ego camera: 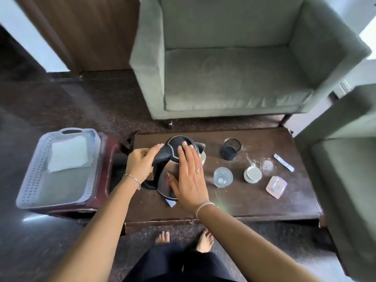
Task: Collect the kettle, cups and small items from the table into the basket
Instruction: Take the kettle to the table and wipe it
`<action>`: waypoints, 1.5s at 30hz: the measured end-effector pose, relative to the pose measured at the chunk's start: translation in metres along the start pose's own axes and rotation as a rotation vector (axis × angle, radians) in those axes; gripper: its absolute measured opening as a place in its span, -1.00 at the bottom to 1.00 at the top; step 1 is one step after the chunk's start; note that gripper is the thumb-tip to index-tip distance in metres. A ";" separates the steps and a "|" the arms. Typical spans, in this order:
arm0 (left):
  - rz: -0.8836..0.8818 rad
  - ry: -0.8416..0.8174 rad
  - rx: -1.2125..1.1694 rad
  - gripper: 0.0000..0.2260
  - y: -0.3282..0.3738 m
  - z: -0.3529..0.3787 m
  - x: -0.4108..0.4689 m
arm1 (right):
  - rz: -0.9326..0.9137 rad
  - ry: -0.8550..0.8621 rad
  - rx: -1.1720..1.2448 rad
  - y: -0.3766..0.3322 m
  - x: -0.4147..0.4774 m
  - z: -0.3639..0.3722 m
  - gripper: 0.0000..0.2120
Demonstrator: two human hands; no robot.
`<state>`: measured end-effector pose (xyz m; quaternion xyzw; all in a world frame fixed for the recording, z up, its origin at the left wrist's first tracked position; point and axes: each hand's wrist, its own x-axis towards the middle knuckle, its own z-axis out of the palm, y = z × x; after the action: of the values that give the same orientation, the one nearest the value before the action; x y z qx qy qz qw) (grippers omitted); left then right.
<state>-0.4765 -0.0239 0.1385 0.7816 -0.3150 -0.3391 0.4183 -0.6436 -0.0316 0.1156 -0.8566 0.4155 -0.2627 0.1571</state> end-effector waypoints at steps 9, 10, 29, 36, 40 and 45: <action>-0.009 0.177 -0.151 -0.56 -0.028 -0.113 -0.006 | -0.065 0.017 0.150 -0.064 0.006 0.048 -0.29; -0.005 0.191 -0.148 -0.57 -0.033 -0.128 -0.006 | -0.027 0.039 0.191 -0.077 0.006 0.055 -0.31; -0.087 0.397 -0.092 -0.48 -0.135 -0.345 0.046 | 0.688 -0.306 0.834 -0.260 0.137 0.176 -0.64; -0.129 0.590 -0.029 -0.63 -0.161 -0.382 0.085 | 0.739 -0.345 0.812 -0.280 0.169 0.226 -0.68; -0.179 0.695 -0.112 -0.67 -0.173 -0.390 0.105 | 0.815 -0.355 0.799 -0.286 0.180 0.254 -0.69; -0.240 0.731 -0.183 -0.66 -0.199 -0.386 0.127 | 0.857 -0.318 0.743 -0.281 0.174 0.285 -0.65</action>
<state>-0.0566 0.1370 0.0944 0.8416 -0.0201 -0.1115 0.5282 -0.2114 0.0143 0.0764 -0.5284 0.5761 -0.1719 0.5995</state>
